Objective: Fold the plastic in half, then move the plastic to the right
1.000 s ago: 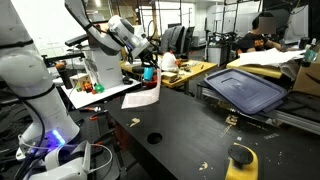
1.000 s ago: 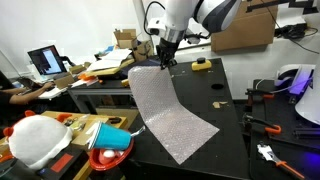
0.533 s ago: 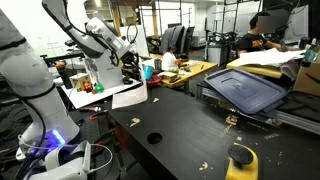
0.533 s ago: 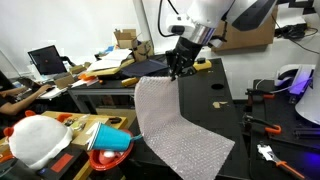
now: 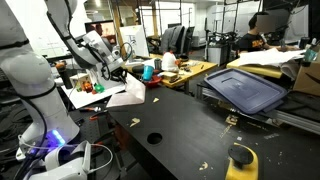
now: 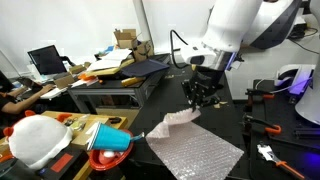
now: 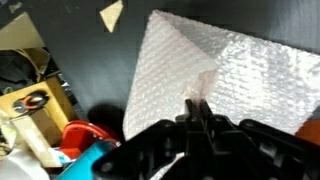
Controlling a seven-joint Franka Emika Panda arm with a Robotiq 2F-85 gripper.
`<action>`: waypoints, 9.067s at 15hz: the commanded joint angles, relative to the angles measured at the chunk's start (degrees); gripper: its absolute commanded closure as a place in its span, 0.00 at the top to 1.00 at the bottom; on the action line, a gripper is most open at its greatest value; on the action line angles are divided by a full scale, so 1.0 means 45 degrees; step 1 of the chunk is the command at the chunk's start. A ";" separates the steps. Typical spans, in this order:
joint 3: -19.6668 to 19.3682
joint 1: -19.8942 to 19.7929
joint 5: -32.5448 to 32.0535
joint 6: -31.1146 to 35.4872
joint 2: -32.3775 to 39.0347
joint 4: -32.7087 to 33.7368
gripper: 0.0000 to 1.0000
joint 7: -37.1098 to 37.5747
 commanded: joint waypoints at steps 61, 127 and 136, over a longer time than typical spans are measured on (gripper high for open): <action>1.3097 -1.3893 -0.1942 -0.1388 0.6504 0.2481 0.00 0.6880; 0.0709 -0.8701 -0.1076 -0.6390 0.8598 0.7490 0.00 1.6345; 0.0799 -0.8800 -0.0862 -0.3648 0.8404 0.7887 0.00 1.5701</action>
